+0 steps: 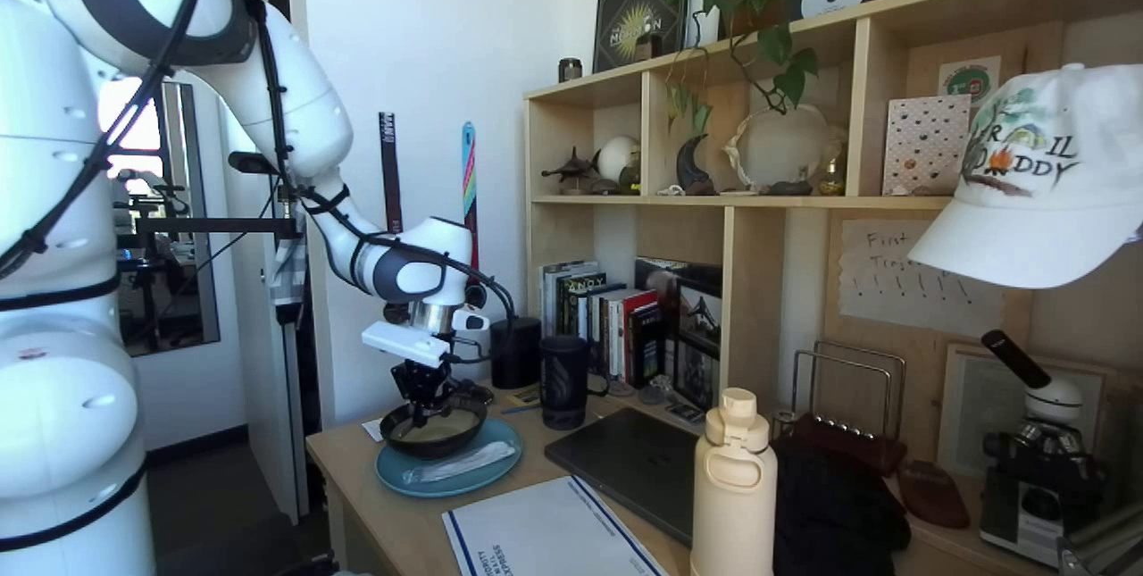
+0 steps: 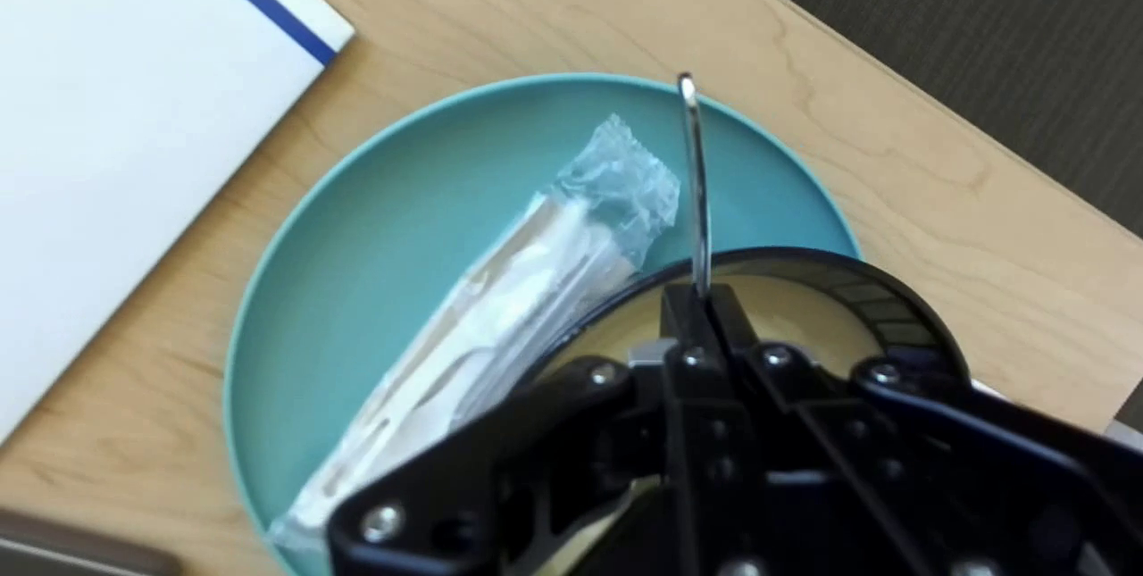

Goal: Pick up the fork from the bowl and put it on the plate under the bowl

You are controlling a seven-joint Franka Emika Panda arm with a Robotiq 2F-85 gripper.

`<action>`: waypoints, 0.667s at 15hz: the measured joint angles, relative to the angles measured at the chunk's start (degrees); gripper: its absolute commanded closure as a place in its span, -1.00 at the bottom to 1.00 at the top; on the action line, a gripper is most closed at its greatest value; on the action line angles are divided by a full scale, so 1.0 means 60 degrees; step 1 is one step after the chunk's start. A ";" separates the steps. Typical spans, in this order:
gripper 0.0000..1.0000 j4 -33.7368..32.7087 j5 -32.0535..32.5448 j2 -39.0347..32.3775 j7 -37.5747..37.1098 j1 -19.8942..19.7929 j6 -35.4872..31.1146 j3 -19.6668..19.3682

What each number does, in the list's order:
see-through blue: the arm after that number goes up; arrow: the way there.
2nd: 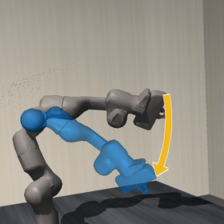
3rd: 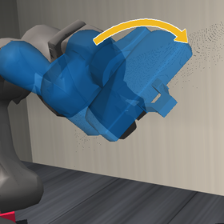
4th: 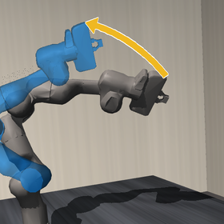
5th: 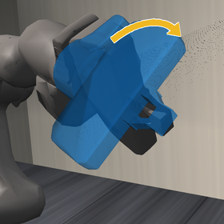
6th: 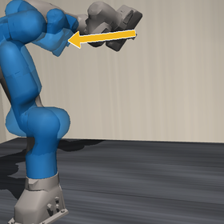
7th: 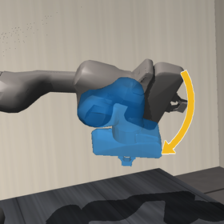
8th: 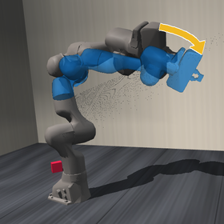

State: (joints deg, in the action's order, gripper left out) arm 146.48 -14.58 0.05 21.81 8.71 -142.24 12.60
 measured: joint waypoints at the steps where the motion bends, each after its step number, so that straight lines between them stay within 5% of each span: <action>1: 0.95 0.0261 -0.0063 0.0170 -0.0233 0.0003 -0.0294 -0.0057; 10: 0.95 0.1923 -0.0025 0.1246 -0.3019 0.0012 -0.2092 -0.0336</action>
State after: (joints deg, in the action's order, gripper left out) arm 158.01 -14.73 7.53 3.70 8.78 -154.79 10.58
